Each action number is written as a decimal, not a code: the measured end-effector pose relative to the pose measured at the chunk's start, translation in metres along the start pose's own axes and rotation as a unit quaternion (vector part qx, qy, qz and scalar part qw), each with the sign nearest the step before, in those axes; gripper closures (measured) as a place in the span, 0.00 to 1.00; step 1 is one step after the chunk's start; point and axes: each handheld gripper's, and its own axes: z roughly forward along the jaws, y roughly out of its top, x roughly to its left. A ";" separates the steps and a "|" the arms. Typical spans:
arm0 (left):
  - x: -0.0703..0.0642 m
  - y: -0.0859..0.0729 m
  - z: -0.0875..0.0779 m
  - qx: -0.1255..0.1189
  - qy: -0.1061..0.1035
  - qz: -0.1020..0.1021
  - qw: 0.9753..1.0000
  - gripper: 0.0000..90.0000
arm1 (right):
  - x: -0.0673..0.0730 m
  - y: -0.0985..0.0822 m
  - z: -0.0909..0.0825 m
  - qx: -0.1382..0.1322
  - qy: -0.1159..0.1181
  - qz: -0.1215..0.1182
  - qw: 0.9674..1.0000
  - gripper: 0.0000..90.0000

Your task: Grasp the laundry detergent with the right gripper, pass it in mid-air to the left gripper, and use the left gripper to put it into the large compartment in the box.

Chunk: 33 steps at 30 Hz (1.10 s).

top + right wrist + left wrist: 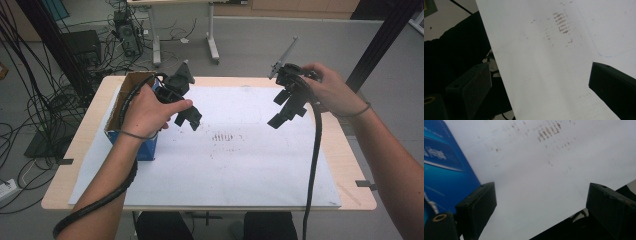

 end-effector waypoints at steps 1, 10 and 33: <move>-0.002 0.000 0.003 0.001 -0.002 0.002 1.000 0.11 | 0.000 -0.001 0.000 -0.001 0.001 0.001 1.000 0.05; -0.016 0.003 0.029 0.018 -0.004 0.017 1.000 0.11 | 0.005 -0.003 -0.003 -0.004 0.001 -0.001 1.000 0.05; -0.027 -0.007 0.084 0.027 -0.038 0.027 0.999 0.12 | 0.007 -0.002 -0.002 -0.005 0.001 0.004 1.000 0.05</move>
